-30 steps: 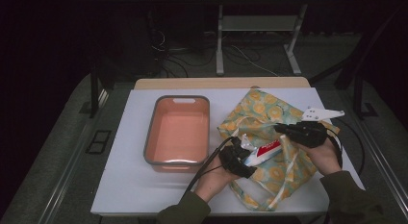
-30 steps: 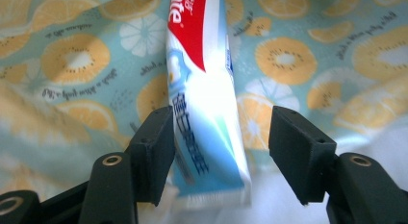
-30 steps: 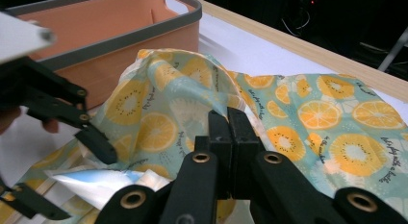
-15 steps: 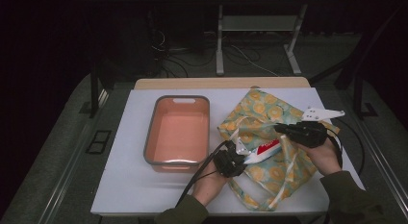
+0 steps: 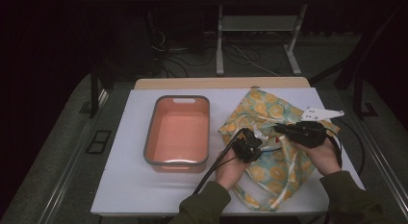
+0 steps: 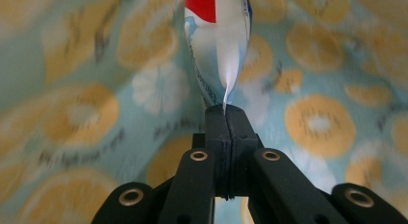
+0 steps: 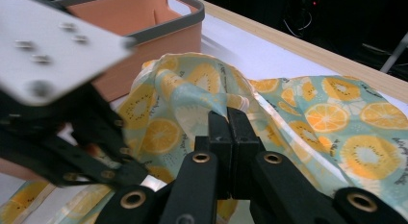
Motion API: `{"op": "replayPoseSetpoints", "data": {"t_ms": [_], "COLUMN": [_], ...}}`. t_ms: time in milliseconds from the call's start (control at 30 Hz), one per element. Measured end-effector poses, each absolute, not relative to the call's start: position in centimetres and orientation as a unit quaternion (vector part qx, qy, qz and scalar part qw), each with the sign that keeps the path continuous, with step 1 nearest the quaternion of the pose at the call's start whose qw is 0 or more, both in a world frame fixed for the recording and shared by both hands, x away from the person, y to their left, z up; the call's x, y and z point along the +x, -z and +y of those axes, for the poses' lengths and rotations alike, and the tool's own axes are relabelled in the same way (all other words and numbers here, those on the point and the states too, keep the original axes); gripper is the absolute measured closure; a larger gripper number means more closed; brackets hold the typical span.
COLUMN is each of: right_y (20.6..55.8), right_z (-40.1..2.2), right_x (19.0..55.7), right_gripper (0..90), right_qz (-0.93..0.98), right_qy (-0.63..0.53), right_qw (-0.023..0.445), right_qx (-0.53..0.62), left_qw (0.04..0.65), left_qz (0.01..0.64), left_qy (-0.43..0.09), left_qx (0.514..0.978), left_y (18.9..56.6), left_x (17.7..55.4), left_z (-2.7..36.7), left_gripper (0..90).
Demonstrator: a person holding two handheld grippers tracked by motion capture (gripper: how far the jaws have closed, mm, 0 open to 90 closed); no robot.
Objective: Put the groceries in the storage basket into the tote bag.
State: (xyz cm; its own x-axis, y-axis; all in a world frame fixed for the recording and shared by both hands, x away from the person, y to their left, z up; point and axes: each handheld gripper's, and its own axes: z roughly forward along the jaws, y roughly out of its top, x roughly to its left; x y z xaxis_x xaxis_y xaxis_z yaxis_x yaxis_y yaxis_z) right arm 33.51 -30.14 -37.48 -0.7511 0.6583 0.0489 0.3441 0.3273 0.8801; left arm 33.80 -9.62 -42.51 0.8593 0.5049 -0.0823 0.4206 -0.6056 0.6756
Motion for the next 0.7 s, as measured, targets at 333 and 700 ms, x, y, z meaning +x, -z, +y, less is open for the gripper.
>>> {"op": "replayPoseSetpoints", "data": {"t_ms": [333,700], "right_y": [37.7,38.4], "right_z": [-30.2,-29.6], "right_x": [33.5,33.0], "right_gripper": [89.5,82.4], "right_qz": [0.803,0.814], "right_qy": [-0.484,-0.468], "right_qw": [0.156,0.128], "right_qx": [0.312,0.319], "left_qw": [0.398,0.427], "left_qz": [0.252,0.219], "left_qy": [-0.063,-0.040], "left_qx": [0.880,0.876], "left_y": [41.9,40.4], "left_x": [33.5,29.4], "left_z": [-8.3,-4.3], "left_gripper": [67.4,45.2]}}
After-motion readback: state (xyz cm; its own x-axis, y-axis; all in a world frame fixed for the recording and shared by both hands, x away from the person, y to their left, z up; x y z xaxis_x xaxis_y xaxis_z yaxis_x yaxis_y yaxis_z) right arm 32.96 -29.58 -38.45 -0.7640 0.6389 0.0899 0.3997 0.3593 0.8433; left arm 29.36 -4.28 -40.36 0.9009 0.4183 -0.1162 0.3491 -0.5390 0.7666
